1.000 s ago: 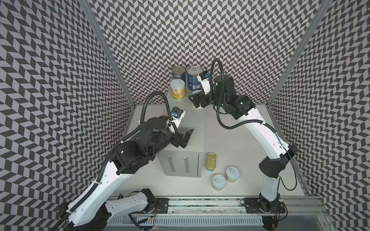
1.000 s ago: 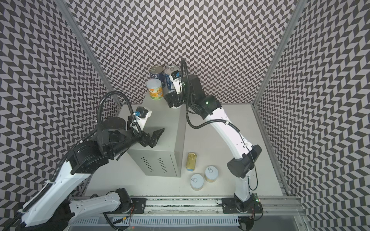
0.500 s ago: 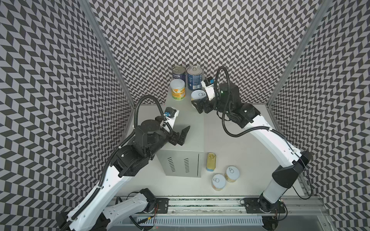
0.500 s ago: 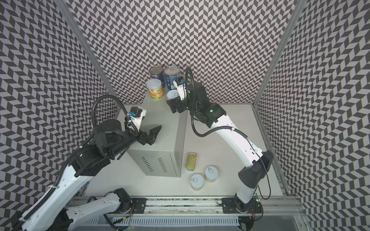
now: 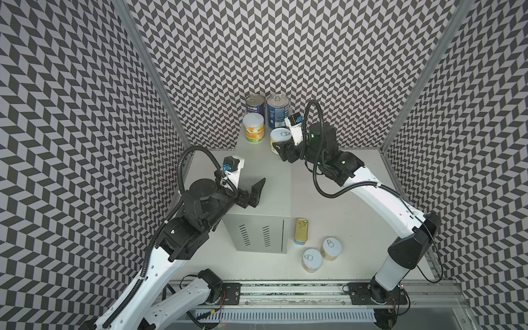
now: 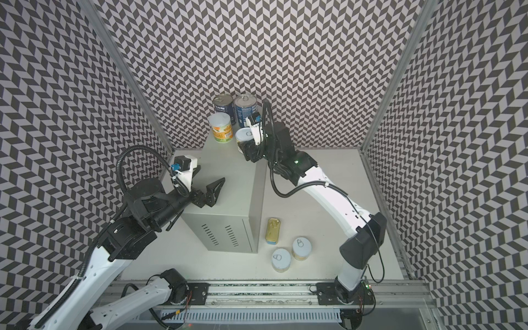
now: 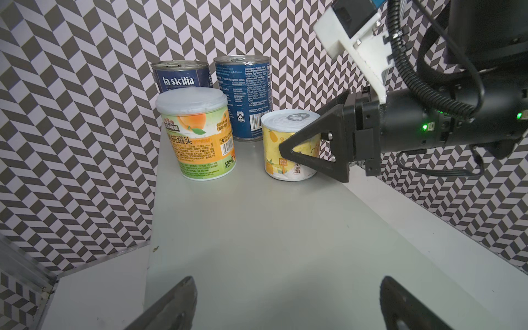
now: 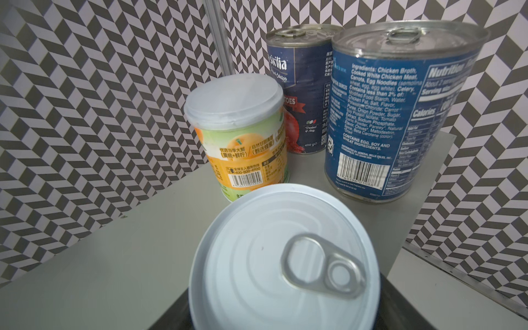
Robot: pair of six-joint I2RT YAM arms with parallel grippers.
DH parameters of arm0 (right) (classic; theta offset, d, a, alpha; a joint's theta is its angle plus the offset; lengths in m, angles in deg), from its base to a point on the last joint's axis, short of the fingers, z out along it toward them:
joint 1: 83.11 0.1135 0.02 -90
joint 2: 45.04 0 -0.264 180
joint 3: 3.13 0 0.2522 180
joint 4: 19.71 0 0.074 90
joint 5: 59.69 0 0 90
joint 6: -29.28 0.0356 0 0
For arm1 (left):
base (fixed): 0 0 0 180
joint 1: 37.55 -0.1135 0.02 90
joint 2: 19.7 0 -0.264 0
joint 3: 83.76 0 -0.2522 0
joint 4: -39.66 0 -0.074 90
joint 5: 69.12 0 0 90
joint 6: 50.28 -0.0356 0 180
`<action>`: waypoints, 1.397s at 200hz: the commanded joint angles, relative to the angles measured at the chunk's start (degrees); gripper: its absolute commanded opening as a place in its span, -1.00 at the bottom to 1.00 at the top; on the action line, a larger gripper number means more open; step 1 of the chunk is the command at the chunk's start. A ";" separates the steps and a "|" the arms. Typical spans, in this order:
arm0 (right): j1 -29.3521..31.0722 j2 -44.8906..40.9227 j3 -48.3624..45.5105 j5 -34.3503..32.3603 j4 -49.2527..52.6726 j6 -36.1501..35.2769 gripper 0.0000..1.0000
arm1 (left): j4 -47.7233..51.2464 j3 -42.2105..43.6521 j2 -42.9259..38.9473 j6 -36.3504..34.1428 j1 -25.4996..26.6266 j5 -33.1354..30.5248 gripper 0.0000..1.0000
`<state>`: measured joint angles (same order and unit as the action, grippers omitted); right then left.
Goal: Place and organize the canned foods onto the counter
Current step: 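Set the yellow pineapple-labelled can beside the orange-labelled can and open the right gripper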
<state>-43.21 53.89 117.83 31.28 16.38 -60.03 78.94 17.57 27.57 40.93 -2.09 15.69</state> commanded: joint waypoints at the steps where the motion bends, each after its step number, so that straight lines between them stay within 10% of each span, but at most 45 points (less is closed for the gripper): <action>1: 0.30 1.47 1.02 -2.00 -5.89 1.02 0.45 | -3.93 1.13 -1.02 1.24 -0.56 0.61 1.00; 279: -0.70 7.57 2.80 -6.59 -10.98 0.16 0.56 | -6.26 3.46 -2.37 0.89 -0.58 1.28 1.00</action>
<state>-43.56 60.43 119.71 25.03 5.91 -60.38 74.42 20.65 25.93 41.13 -2.35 16.28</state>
